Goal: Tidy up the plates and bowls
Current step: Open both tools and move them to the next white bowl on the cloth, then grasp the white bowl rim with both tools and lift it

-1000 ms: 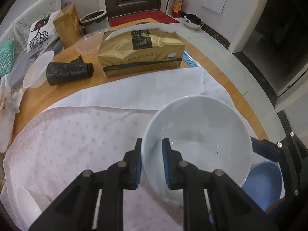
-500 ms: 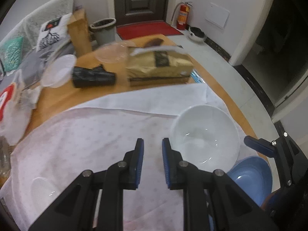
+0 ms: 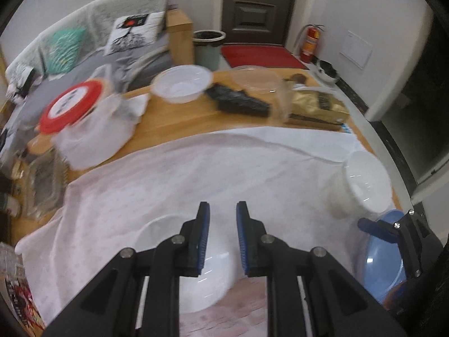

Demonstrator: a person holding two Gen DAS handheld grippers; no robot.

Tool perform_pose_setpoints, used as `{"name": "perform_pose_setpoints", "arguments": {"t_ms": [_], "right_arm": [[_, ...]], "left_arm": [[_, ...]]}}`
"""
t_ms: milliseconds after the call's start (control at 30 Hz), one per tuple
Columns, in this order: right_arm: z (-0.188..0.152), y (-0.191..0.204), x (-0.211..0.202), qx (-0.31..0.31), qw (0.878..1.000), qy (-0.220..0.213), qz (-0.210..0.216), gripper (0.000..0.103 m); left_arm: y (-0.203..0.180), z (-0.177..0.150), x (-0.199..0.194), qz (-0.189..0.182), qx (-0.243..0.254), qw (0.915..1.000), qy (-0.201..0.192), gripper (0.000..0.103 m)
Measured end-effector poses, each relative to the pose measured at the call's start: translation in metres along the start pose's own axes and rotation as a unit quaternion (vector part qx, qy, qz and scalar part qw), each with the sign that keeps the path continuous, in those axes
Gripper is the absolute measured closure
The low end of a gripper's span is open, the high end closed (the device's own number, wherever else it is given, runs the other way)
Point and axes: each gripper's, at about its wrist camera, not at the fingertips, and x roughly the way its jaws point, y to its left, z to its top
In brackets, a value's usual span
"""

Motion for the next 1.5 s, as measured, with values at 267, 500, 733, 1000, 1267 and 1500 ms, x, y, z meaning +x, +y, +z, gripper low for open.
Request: {"name": "perform_pose_setpoints", "arguments": {"t_ms": [267,500,733,1000,1267,1500], "right_arm": [[0.017,0.064,0.045,-0.022,0.998,0.006,0.065,0.013],[0.022,0.092,0.079,-0.04,0.997,0.022,0.063,0.013],[0.029,0.09,0.1,-0.027,0.997,0.027,0.063,0.013],[0.035,0.096,0.118,-0.048,0.996,0.021,0.075,0.013],[0.039,0.098,0.129,-0.044,0.995,0.021,0.084,0.013],[0.038,0.097,0.13,-0.037,0.996,0.02,0.083,0.013]], "left_arm": [[0.075,-0.03,0.007,0.002,-0.047,0.9988,0.016,0.088],[0.102,-0.052,0.033,-0.028,-0.069,0.9966,0.036,0.088],[0.104,-0.058,0.051,-0.039,-0.069,0.9959,0.043,0.088],[0.109,-0.057,0.065,-0.044,-0.069,0.9956,0.047,0.092],[0.107,-0.058,0.07,-0.048,-0.063,0.9959,0.045,0.094],[0.108,-0.058,0.068,-0.047,-0.063,0.996,0.042,0.094]]}}
